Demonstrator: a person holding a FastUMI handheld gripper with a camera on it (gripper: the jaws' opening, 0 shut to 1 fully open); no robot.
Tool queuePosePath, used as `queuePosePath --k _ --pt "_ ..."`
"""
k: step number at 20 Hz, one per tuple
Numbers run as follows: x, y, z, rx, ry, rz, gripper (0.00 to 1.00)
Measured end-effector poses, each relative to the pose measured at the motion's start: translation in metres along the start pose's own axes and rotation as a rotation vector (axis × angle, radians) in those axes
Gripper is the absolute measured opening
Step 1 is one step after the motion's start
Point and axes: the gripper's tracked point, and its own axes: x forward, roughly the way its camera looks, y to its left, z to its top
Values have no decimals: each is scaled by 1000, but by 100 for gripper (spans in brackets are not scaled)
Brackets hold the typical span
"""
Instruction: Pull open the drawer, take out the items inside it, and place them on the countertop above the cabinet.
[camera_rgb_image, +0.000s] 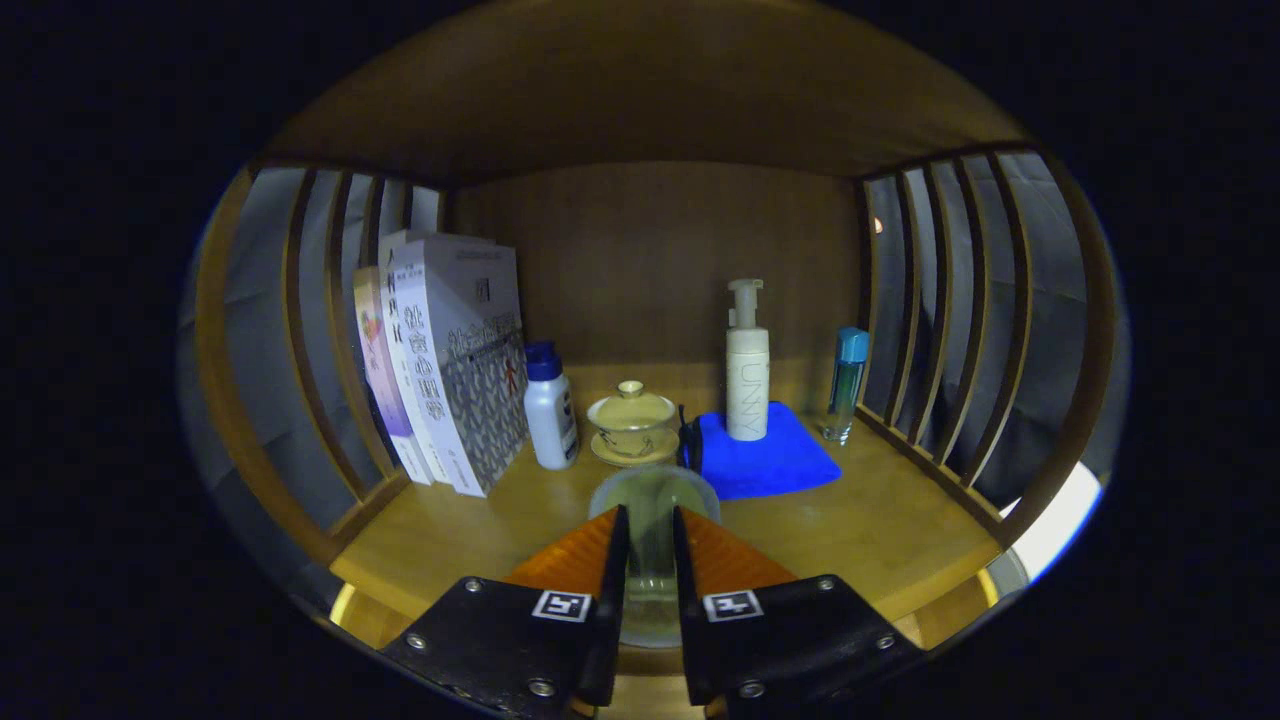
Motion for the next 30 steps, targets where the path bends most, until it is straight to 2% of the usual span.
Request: queuePosePath --k 3,5,7,11,15,20,25,30 --pt "-29 8 29 122 -128 83 78" --pt "-63 3 46 158 -195 93 97" --pt "-95 -2 61 133 -249 102 96" --pt "-158 13 65 57 -285 186 96" --pt "-231 0 58 45 -339 206 95" --pt "-302 -45 51 22 -455 190 95" --pt "-331 -61 14 -111 -470 172 95" --pt "-319 -31 -53 -134 -356 187 96"
